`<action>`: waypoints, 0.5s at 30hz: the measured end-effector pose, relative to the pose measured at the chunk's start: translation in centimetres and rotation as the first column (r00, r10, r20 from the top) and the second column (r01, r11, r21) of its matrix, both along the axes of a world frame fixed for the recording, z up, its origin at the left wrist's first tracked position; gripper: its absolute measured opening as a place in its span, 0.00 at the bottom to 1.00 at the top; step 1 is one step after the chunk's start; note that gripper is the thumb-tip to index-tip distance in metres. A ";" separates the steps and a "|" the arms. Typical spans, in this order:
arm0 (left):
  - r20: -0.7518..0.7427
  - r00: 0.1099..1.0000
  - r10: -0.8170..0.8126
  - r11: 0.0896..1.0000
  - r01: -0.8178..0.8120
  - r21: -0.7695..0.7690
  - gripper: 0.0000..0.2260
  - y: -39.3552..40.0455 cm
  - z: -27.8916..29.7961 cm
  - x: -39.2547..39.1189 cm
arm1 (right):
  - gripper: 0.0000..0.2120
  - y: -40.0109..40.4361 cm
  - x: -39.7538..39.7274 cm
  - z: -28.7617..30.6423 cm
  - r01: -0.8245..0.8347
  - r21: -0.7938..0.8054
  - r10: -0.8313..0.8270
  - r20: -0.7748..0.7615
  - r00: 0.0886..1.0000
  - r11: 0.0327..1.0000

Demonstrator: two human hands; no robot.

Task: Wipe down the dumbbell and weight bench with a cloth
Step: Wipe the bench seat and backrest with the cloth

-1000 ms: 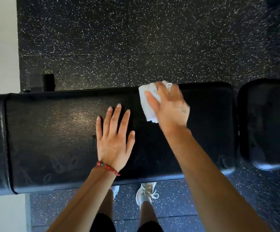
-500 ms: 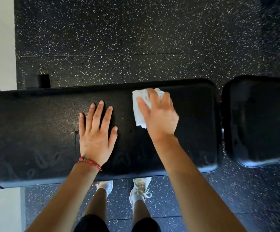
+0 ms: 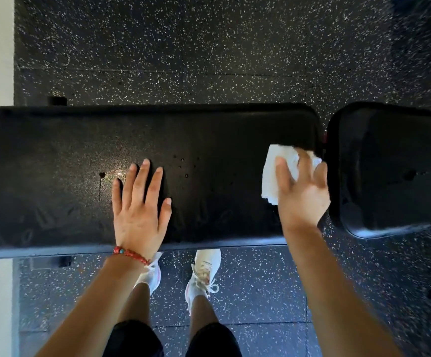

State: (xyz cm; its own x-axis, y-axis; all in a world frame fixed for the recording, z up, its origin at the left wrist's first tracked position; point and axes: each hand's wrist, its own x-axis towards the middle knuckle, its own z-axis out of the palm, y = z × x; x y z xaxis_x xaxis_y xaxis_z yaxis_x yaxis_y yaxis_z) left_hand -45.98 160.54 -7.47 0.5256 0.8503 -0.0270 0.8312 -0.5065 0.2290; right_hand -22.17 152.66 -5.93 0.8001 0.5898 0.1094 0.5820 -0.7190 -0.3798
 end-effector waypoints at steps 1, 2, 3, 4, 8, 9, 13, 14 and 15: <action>-0.007 1.000 0.005 1.000 -0.005 -0.003 0.22 -0.1 0.0 0.0 | 0.19 -1.0 -0.9 0.1 -0.018 -0.009 0.018 -0.003 1.000 1.000; -0.011 1.000 0.008 1.000 -0.008 -0.009 0.22 -0.1 -0.1 0.0 | 0.19 -1.9 -1.5 0.3 -0.029 -0.017 0.029 -0.010 1.000 0.999; -0.011 1.000 0.008 1.000 -0.008 -0.016 0.23 -0.1 -0.1 0.0 | 0.19 -2.3 -1.7 0.5 -0.037 -0.021 0.037 -0.017 0.999 0.999; -0.010 1.000 0.006 1.000 -0.006 -0.017 0.23 0.0 0.0 0.0 | 0.18 -2.2 -1.6 0.6 -0.050 -0.023 0.050 -0.020 0.999 0.998; -0.012 1.000 0.004 1.000 -0.004 -0.008 0.23 0.0 -0.2 0.0 | 0.16 1.6 0.4 0.6 -0.101 -0.047 0.101 -0.015 0.995 0.994; -0.014 1.000 0.002 1.000 -0.002 -0.008 0.23 0.0 -0.2 -0.1 | 0.16 2.9 1.0 0.5 -0.098 -0.048 0.098 -0.003 0.995 0.994; 0.005 1.000 -0.008 1.000 0.008 0.001 0.23 0.1 -0.2 -0.3 | 0.19 4.9 1.3 -0.3 -0.041 -0.053 0.042 0.013 0.999 0.998; 0.014 1.000 -0.012 1.000 0.012 0.004 0.22 0.0 -0.1 -0.5 | 0.19 4.1 0.7 -0.4 -0.039 -0.032 0.039 0.010 0.999 0.999; 0.022 1.000 -0.014 1.000 0.014 0.007 0.22 0.0 0.1 -0.7 | 0.18 3.0 -0.4 -0.4 -0.058 -0.008 0.058 0.011 0.998 0.998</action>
State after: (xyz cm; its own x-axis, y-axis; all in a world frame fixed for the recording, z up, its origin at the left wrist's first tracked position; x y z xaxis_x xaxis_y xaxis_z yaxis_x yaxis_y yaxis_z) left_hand -46.69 160.51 -7.39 0.5379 0.8429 -0.0094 0.8187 -0.5197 0.2441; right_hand -22.61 155.61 -6.31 0.7631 0.6363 0.1133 0.6271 -0.6865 -0.3681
